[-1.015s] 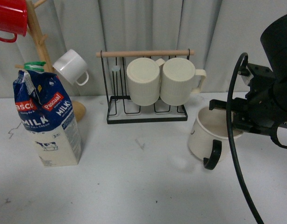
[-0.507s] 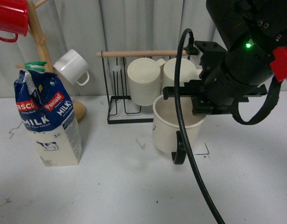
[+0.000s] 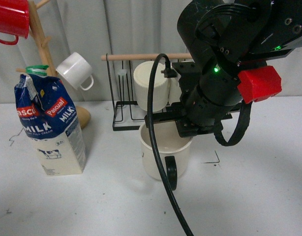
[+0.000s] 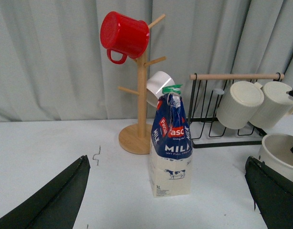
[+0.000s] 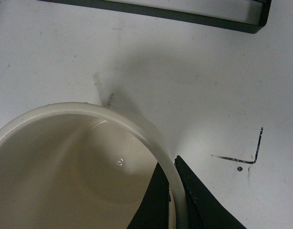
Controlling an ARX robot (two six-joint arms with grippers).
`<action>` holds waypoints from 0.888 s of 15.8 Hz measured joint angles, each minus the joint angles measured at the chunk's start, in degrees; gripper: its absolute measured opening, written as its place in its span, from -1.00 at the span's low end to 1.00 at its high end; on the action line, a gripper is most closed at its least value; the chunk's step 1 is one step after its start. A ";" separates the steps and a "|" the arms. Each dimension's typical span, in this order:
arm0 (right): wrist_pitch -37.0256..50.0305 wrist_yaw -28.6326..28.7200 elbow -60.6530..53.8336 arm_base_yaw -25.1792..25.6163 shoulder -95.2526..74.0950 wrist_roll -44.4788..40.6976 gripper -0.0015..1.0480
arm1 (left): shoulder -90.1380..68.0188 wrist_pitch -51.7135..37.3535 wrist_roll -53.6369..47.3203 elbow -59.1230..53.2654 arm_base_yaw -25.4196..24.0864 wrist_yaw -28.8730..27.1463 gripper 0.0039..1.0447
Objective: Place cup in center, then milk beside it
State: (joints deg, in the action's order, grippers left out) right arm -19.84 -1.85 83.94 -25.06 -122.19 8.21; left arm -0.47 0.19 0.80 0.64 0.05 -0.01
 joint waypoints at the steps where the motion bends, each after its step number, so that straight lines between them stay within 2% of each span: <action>1: -0.24 -0.02 0.48 0.33 -0.81 -0.26 -0.94 | 0.00 0.02 0.00 0.00 0.00 0.00 0.88; 11: -0.02 0.39 2.21 0.94 -3.78 -1.68 -0.94 | 0.00 0.02 0.00 0.00 0.00 0.00 0.88; 12: 0.09 0.39 2.19 0.94 -3.78 -2.01 -0.88 | 0.00 0.02 0.00 0.00 0.00 0.00 0.88; 14: 0.31 0.57 2.10 0.94 -3.78 -2.08 -0.56 | 0.00 0.02 0.00 0.00 0.00 0.00 0.88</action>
State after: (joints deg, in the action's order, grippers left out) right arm -19.53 -1.28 86.04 -24.12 -125.97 6.13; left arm -0.47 0.21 0.80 0.64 0.05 -0.01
